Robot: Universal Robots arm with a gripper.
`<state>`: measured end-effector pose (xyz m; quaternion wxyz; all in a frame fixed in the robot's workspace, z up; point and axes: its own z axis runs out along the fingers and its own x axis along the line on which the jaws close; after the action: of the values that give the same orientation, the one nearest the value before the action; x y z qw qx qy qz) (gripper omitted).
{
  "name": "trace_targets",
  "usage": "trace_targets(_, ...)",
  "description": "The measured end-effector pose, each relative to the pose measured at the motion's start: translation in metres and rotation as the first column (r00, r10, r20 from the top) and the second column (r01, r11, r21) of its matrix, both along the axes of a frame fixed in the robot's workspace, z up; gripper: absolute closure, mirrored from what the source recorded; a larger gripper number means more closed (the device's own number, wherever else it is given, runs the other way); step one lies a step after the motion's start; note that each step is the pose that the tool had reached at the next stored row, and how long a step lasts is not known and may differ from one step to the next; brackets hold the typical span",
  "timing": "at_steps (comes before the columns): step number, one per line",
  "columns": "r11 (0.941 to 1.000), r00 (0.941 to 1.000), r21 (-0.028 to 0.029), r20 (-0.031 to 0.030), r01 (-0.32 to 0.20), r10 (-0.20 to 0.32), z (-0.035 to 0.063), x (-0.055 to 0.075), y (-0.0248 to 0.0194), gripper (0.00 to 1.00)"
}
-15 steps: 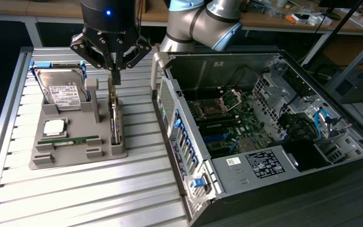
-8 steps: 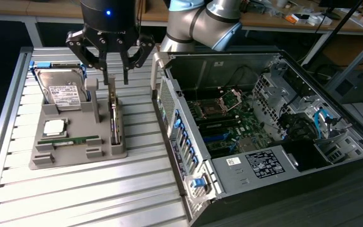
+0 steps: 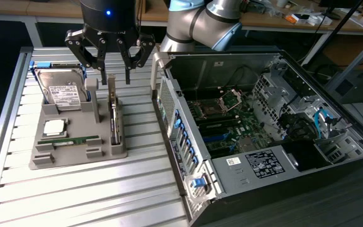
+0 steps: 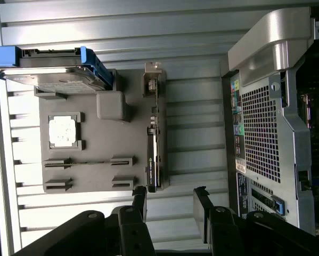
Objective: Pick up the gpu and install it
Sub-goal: 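Pick up the gpu and move the gpu toward the slot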
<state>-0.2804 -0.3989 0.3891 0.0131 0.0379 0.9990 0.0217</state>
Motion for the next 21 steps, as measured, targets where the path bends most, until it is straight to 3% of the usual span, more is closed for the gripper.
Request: trace_targets(21,1.0,1.0,0.0,0.0,0.0,0.0,-0.0057,-0.0004,0.0,0.52)
